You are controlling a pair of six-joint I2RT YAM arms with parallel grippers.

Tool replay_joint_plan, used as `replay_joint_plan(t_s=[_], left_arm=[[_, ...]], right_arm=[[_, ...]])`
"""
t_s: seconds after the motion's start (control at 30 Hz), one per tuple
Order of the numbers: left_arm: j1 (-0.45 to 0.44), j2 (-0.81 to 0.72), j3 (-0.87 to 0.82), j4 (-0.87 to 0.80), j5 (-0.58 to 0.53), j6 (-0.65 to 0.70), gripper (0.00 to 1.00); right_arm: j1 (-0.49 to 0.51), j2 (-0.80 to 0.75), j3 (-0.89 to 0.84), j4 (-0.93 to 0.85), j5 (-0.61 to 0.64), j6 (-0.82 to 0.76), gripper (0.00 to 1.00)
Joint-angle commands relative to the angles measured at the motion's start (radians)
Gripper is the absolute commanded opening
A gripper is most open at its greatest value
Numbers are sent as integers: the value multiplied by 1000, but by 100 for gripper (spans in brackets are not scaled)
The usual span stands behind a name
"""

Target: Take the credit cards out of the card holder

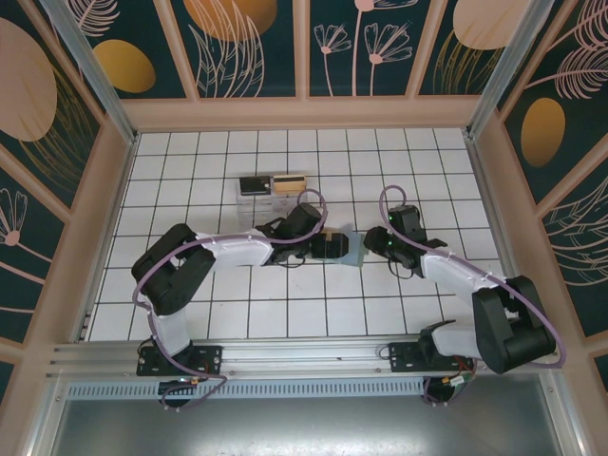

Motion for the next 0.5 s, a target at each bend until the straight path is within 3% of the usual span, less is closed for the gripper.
replay_joint_plan(t_s=[0.0,0.2,0.37,0.47], left_arm=[[1,-40,35,-53,-15,33,99],[7,-65,31,-96,-57,53,99],[17,-101,13,-129,-152,61,98],[28,-119,-6,-132,-193,68,86]], right_arm=[[-5,-12,-7,-16,1,3,39],[-5,-31,-3,-12,-19,-1,39],[1,-66,-24,70,-144,2,34],[9,-75,-40,136,-222,26,27]])
